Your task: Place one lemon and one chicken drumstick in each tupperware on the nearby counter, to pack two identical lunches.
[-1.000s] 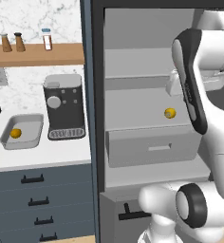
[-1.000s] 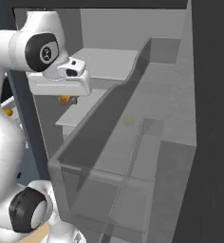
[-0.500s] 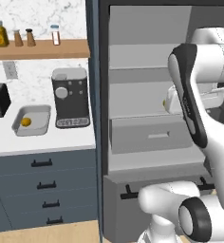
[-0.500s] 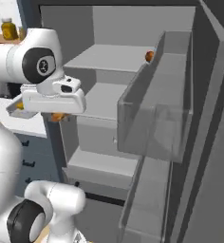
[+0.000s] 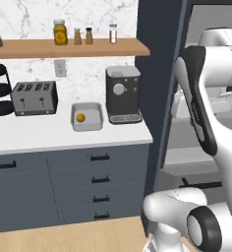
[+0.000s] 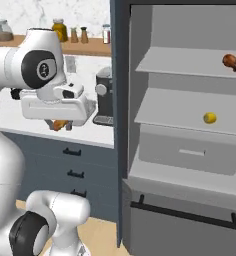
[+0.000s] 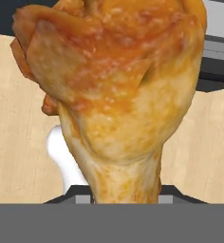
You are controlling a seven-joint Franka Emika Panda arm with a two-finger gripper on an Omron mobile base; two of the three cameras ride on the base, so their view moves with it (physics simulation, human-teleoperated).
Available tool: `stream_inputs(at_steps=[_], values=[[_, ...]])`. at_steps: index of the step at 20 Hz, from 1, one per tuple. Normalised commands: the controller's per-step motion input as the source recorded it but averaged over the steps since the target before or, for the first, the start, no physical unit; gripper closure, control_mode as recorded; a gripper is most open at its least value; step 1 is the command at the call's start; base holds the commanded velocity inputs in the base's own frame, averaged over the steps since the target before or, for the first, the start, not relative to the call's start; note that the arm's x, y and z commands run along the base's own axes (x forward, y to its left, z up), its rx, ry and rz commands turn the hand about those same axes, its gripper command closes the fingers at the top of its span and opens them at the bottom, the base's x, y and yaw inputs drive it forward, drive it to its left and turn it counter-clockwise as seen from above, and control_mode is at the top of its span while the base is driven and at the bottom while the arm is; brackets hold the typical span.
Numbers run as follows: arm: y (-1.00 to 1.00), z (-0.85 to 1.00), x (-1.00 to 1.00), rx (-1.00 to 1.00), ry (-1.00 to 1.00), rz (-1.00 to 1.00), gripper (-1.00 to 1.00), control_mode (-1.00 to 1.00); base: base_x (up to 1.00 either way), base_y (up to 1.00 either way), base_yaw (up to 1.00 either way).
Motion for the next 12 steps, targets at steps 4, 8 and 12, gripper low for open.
stream_inputs(at_steps=[4,8,12], values=[[0.0,0.0,0.0,0.0,0.0,0.0,1.0,1.0,0.16,1.0,0.0],[0.0,0.0,0.0,0.0,0.0,0.0,1.0,1.0,0.43,1.0,0.03],[0.0,0.0,0.0,0.0,0.0,0.0,1.0,1.0,0.42,1.0,0.04]])
